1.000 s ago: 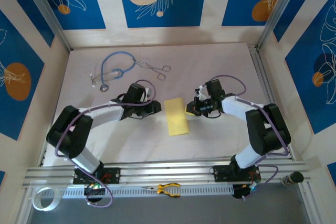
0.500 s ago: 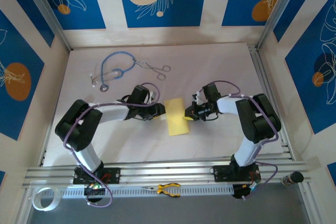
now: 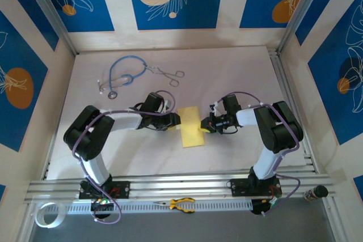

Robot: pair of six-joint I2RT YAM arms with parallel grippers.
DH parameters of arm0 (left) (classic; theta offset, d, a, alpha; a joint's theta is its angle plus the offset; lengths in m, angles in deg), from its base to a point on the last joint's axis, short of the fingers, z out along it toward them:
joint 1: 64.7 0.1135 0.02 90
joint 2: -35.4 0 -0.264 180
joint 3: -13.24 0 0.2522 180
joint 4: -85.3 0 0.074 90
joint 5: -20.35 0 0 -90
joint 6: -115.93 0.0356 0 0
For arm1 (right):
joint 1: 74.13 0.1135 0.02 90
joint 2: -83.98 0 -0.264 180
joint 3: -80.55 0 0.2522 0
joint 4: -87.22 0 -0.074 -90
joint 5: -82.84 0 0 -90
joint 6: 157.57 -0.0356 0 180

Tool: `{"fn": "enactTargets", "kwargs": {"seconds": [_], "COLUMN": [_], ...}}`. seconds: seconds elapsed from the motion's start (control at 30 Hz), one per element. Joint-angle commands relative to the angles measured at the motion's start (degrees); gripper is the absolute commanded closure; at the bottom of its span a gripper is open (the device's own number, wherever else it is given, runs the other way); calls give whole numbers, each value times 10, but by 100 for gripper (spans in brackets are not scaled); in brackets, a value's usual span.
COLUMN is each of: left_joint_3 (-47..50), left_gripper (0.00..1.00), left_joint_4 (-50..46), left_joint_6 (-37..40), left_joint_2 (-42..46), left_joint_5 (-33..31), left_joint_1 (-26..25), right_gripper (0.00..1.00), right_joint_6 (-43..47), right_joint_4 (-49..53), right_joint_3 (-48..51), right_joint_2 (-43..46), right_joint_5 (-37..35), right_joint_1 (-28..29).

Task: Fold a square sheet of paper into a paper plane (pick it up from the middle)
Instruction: Third fold the triangle at the center of the table.

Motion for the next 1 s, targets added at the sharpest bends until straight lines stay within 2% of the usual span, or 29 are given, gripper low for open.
{"fn": "enactTargets", "kwargs": {"seconds": [0.0, 0.5, 0.7, 0.97], "left_joint_3": [-22, -59, -58, -58], "left_gripper": [63, 67, 67, 74], "left_joint_4": [5, -88, -77, -49], "left_joint_6": [-10, 7, 4, -9], "left_joint_2": [-15, -41, -49, -54], "left_joint_5": [14, -14, -10, -1], "left_joint_1": [-12, -25, -29, -32], "right_gripper": [96, 96, 96, 96], "right_joint_6": [-13, -4, -7, -6], "right_joint_4": [27, 46, 45, 44], "right_joint_3": [20, 13, 13, 14], "right_joint_2": [-24, -18, -18, -19], "right_joint_5": [-35, -46, -46, -46], "right_joint_1": [2, 2, 2, 1]}}
